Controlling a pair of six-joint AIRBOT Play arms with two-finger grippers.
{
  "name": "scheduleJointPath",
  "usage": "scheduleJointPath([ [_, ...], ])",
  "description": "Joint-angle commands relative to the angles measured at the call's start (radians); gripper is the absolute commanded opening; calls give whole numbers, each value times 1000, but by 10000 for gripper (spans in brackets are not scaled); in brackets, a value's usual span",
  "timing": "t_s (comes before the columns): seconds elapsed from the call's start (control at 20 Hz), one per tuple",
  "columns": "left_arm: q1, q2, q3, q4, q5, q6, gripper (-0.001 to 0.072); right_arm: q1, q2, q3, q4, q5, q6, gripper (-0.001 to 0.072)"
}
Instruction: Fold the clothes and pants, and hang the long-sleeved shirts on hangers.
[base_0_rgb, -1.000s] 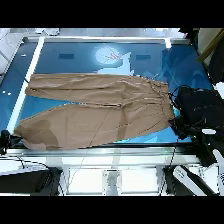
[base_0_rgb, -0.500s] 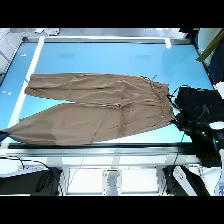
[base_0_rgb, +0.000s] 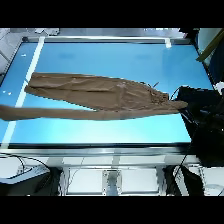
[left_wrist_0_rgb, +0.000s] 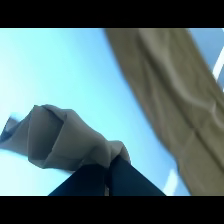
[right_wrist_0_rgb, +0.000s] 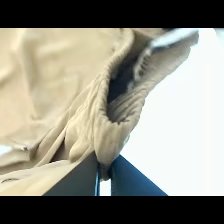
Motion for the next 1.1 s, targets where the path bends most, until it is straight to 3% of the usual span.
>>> scheduleJointPath([
  [0.0,-257,-21,55,117,363,-140,4,30,-111,18,116,-125,-34,24],
  [0.15,-462,-123,135,438,555,-383,4,147,-283,79,115,-284,-34,25],
  [0.3,-600,-295,278,666,575,-523,4,227,-467,193,113,-425,-33,25],
  [0.45,-658,-476,446,845,556,-721,4,249,-652,336,109,-469,-32,25],
  [0.7,-675,-664,616,845,549,-774,4,266,-874,476,114,-494,-4,25],
  [1.05,-674,-760,697,842,611,-852,28,267,-947,492,134,-582,58,27],
])
